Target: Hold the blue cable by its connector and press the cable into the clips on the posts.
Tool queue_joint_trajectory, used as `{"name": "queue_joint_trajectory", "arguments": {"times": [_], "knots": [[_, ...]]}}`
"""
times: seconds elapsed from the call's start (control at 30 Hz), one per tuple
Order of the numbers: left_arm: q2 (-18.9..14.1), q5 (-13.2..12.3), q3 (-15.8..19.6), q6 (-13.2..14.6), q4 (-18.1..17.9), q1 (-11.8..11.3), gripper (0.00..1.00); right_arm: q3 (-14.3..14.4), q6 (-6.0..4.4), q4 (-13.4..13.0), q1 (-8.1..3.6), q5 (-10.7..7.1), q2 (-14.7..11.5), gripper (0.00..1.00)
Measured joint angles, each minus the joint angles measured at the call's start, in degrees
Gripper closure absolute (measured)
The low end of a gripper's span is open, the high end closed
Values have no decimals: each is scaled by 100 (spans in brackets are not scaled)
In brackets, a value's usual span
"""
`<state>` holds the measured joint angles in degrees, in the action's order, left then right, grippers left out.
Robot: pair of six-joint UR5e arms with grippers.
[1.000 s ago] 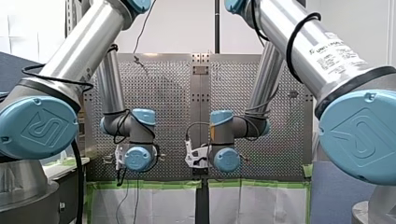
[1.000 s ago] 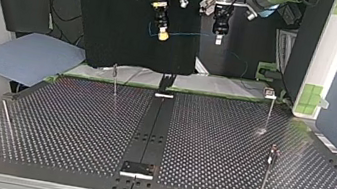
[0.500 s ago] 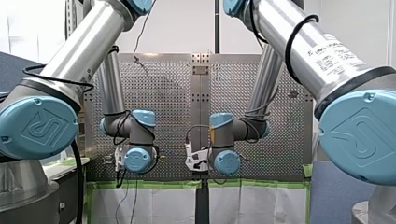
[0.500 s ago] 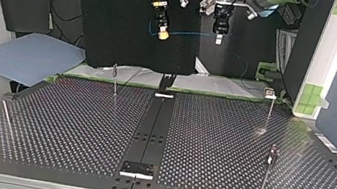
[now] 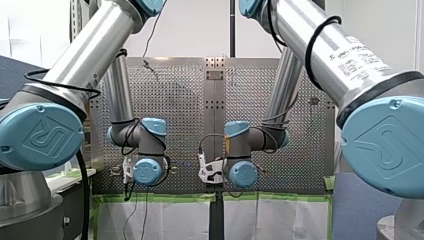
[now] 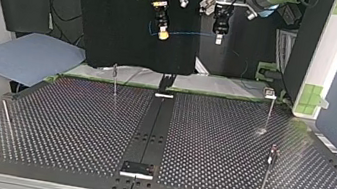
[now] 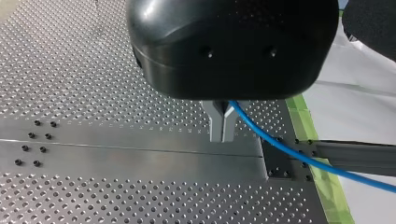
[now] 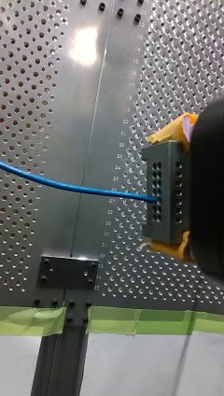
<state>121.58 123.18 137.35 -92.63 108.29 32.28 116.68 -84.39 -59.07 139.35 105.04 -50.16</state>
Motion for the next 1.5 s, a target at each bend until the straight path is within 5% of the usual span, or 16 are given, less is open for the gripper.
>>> {"name": "queue_joint_trajectory", "arguments": {"times": [0.2,0.37,0.67,1.07,1.3,1.5], "knots": [[-29,28,26,-28,19,29,100,21,-20,-20,21,21,-16,100],[-236,208,-74,-237,195,231,100,-27,-194,15,164,177,-170,100],[-729,450,-299,-394,683,291,100,-339,-708,355,244,134,-678,100],[-1384,1093,-798,-375,1335,86,100,-597,-1361,1012,36,-13,-1351,100],[-1786,1462,-972,-318,1739,-34,100,-617,-1446,1424,-70,-321,-1765,100],[-2143,1566,-1084,-118,2096,-149,100,-664,-1450,1768,-129,-415,-2108,100]]}}
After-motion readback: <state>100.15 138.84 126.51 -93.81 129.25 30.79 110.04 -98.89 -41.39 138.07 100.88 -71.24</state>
